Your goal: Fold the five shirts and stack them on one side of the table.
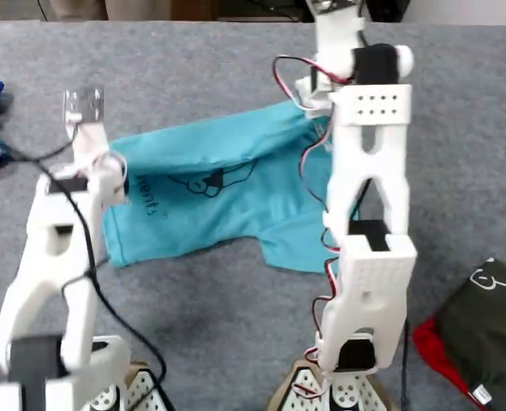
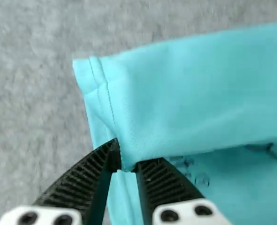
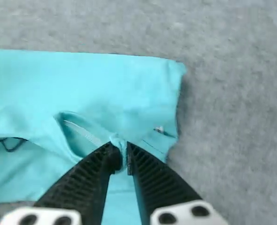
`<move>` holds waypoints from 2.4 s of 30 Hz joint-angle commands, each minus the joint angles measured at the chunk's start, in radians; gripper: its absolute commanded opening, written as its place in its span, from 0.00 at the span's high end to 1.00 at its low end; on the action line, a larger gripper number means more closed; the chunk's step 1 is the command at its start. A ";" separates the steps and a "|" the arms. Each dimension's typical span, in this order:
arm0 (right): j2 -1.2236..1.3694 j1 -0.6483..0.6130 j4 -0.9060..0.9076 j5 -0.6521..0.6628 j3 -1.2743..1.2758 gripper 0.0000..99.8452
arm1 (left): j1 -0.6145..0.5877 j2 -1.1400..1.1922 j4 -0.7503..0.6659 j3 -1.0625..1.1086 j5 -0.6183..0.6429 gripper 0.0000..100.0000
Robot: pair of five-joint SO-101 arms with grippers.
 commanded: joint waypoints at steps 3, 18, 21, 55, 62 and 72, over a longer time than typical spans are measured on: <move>-0.173 0.036 0.020 0.078 0.177 1.00 | 0.008 -0.185 -0.029 0.175 -0.041 0.98; -0.722 0.087 -0.239 0.101 1.219 1.00 | 0.041 -0.222 0.054 0.264 -0.084 0.98; -0.799 0.082 -0.296 0.101 1.363 1.00 | 0.038 -0.222 0.066 0.287 -0.086 0.98; -0.808 0.196 -0.420 0.222 1.612 0.99 | -0.028 -0.222 0.069 0.381 -0.172 0.98; -0.808 0.202 -0.420 0.226 1.600 0.99 | 0.046 -0.222 0.155 0.388 -0.267 0.93; -0.808 0.320 -0.434 0.324 1.526 1.00 | 0.035 -0.222 0.153 0.387 -0.269 0.92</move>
